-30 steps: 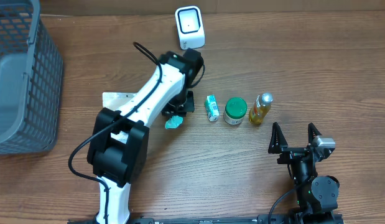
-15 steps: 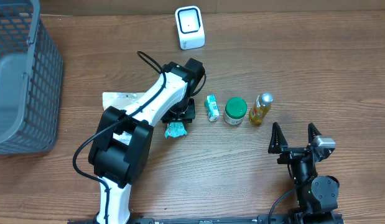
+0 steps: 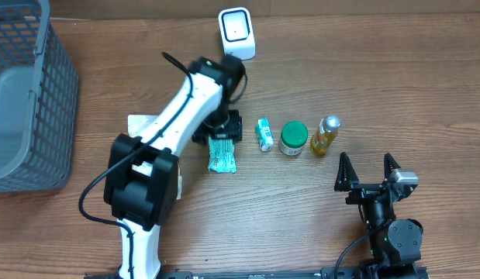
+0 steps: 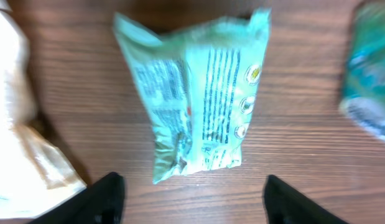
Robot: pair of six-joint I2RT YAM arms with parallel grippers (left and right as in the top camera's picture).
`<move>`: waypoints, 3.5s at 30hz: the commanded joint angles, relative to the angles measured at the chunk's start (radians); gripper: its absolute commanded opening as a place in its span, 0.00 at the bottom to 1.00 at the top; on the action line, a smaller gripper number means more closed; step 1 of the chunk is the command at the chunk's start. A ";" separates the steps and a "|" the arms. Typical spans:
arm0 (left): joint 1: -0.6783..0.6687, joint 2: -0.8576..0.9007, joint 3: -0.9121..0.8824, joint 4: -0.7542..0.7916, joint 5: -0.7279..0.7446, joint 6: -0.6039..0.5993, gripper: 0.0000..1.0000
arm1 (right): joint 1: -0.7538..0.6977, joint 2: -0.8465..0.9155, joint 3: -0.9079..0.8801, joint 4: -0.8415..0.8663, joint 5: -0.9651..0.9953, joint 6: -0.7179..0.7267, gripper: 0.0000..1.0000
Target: Scan the item barcode
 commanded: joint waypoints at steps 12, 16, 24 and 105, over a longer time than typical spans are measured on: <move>0.035 -0.025 0.048 -0.004 0.024 0.024 0.49 | -0.002 -0.010 -0.011 0.005 -0.001 -0.005 1.00; 0.010 -0.025 0.014 0.019 0.023 0.024 0.36 | -0.002 -0.010 -0.011 0.005 -0.001 -0.005 1.00; -0.013 -0.025 -0.072 0.037 0.011 0.005 0.36 | -0.002 -0.010 -0.011 0.005 -0.001 -0.005 1.00; -0.004 -0.035 -0.216 0.026 0.004 0.032 0.04 | -0.002 -0.010 -0.011 0.005 -0.001 -0.005 1.00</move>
